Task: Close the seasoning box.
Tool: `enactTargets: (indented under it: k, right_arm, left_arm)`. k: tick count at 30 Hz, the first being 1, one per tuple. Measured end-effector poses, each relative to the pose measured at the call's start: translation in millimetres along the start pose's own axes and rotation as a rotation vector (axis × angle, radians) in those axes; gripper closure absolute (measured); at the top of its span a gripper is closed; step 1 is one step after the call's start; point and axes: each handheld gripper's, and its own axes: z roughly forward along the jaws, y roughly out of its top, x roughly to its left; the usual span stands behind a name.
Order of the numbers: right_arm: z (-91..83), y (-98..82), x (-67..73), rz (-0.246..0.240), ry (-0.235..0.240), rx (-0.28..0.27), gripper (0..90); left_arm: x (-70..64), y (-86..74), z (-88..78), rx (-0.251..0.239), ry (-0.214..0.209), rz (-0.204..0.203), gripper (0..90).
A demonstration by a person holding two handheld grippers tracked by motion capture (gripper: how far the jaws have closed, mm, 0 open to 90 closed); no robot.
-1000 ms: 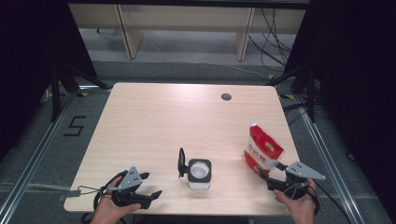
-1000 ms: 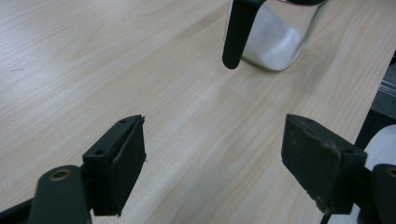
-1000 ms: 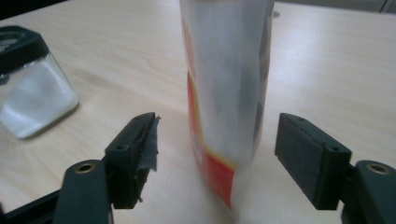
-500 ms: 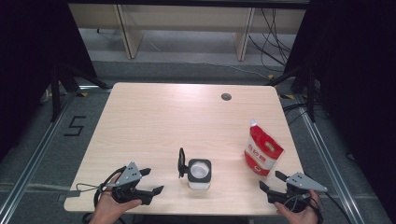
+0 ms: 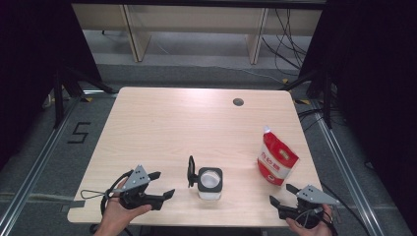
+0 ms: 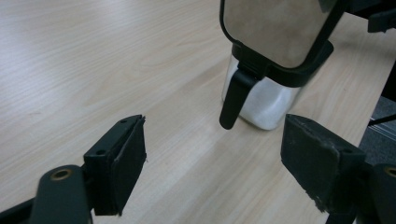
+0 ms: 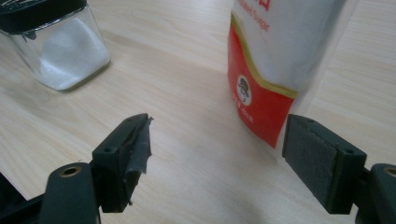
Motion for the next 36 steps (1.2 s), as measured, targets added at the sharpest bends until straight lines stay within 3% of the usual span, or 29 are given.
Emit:
enactTargets:
  k: [1,2,3,5,7,9,10,11,12,13,16,22,25,28,30,34,36]
  right_arm:
    - [-0.7,-0.1,3.1,0.035,0.003,0.021,24.8]
    - [1.3,0.4,0.3,-0.007,0.010,0.005,24.9]
    - [1.1,0.5,1.0,-0.005,0.017,0.008,25.1]
    - [1.5,0.6,3.0,-0.017,0.019,0.007,25.1]
    - [0.9,1.6,7.6,0.023,0.032,0.014,25.3]
    - [1.4,2.2,7.3,-0.013,0.030,0.004,25.7]
    - [1.9,2.4,7.0,-0.024,0.039,0.012,26.8]
    - [0.9,2.9,9.5,-0.008,0.045,0.020,27.8]
    - [1.7,3.2,8.9,-0.030,0.045,0.010,27.9]
    - [1.0,3.8,12.7,-0.008,0.049,0.010,28.1]
    - [1.6,5.5,13.3,-0.046,0.052,0.006,29.1]
    - [2.2,6.7,20.6,-0.036,0.076,0.016,30.7]
    - [4.9,7.2,19.9,-0.073,0.088,0.010,30.5]
    - [5.2,7.3,20.2,-0.077,0.087,0.012,30.4]
    - [5.9,7.5,18.9,-0.096,0.085,0.001,30.4]
    - [6.2,6.5,20.4,-0.074,0.090,0.019,30.6]
    - [7.2,6.8,19.4,-0.090,0.099,0.020,30.7]
  left_arm:
    - [-0.2,1.4,-0.1,0.001,0.000,-0.004,24.5]
    - [-1.3,2.6,0.6,-0.006,-0.001,-0.018,27.3]
    - [-2.0,4.1,1.2,-0.004,0.000,-0.020,31.1]
    - [-2.9,7.2,2.8,-0.010,0.002,-0.006,38.7]
    - [-1.7,9.6,4.1,-0.016,-0.007,0.020,48.8]
    - [-1.7,11.2,6.7,-0.033,-0.012,0.017,59.0]
    - [-0.3,12.6,7.8,-0.045,-0.013,0.036,63.5]
    - [-0.3,13.2,8.1,-0.048,-0.009,0.034,69.3]
    - [0.4,14.5,10.5,-0.065,-0.019,0.039,72.6]
    - [0.0,15.2,10.8,-0.063,-0.021,0.031,76.9]
    - [-1.2,19.4,13.9,-0.085,-0.037,0.033,84.9]
    - [-9.6,30.1,21.6,-0.107,-0.075,0.041,88.8]
    - [-13.9,36.0,23.1,-0.109,-0.078,0.055,88.9]
    - [-17.3,40.8,24.8,-0.117,-0.093,0.063,89.1]
    - [-20.2,43.0,26.1,-0.114,-0.096,0.051,89.1]
    - [-21.4,45.7,27.3,-0.115,-0.097,0.049,89.2]
    - [-22.6,46.5,27.9,-0.114,-0.099,0.059,89.1]
